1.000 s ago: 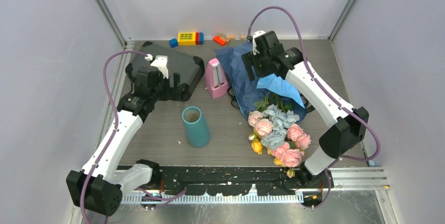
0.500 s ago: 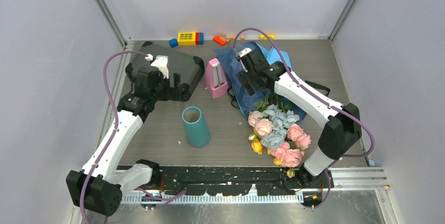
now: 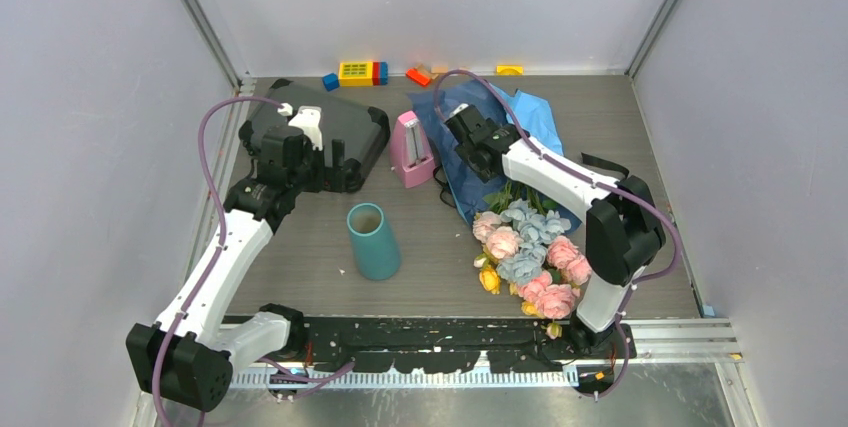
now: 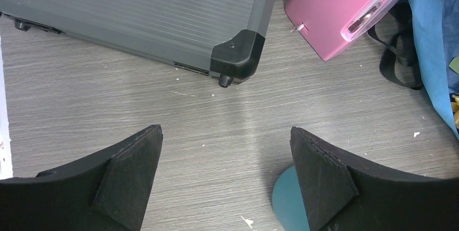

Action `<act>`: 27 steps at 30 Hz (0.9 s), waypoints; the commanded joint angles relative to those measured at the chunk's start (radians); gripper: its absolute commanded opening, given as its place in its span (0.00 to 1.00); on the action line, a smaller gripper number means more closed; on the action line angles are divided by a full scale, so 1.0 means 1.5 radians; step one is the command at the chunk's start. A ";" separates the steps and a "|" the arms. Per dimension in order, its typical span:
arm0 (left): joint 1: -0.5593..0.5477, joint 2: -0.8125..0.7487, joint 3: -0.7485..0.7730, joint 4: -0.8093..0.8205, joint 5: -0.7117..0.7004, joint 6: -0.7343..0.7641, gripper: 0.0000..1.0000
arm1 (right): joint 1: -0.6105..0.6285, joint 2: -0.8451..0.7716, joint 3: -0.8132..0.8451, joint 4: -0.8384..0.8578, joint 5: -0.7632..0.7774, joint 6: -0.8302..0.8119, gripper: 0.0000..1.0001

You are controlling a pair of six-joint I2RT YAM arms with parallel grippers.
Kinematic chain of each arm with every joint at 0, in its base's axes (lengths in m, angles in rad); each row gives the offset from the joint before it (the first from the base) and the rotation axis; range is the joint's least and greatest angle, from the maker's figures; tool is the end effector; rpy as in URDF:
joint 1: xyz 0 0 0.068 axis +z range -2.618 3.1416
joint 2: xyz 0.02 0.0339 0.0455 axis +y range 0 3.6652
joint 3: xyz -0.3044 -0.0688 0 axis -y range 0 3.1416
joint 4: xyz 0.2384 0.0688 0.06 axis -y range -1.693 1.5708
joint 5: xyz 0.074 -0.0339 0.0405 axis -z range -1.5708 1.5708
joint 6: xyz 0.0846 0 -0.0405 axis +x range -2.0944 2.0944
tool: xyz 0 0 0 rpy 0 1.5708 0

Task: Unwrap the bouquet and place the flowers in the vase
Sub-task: Unfold the wrapping paper at the center of the board.

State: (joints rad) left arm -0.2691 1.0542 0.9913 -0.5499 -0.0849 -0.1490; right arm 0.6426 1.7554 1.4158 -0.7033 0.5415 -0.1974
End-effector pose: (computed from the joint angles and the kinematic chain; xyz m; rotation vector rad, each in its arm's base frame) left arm 0.2341 -0.0571 0.3320 0.0830 2.1831 -0.1447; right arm 0.3419 0.2015 0.2633 -0.8368 2.3276 -0.5206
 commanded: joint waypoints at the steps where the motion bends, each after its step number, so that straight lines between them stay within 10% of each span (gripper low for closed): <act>1: -0.004 -0.001 0.001 0.027 0.004 0.000 0.91 | 0.002 -0.018 -0.008 0.068 0.121 -0.016 0.48; 6: -0.004 0.002 0.001 0.027 0.000 0.000 0.91 | -0.040 -0.038 -0.010 0.080 0.150 0.019 0.03; 27: -0.009 -0.003 0.000 0.026 -0.007 0.001 0.91 | -0.425 -0.079 -0.126 0.130 0.122 0.347 0.00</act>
State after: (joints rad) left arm -0.2756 1.0607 0.9913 -0.5499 -0.0860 -0.1486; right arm 0.0753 1.6108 1.2407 -0.5751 0.7021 0.2123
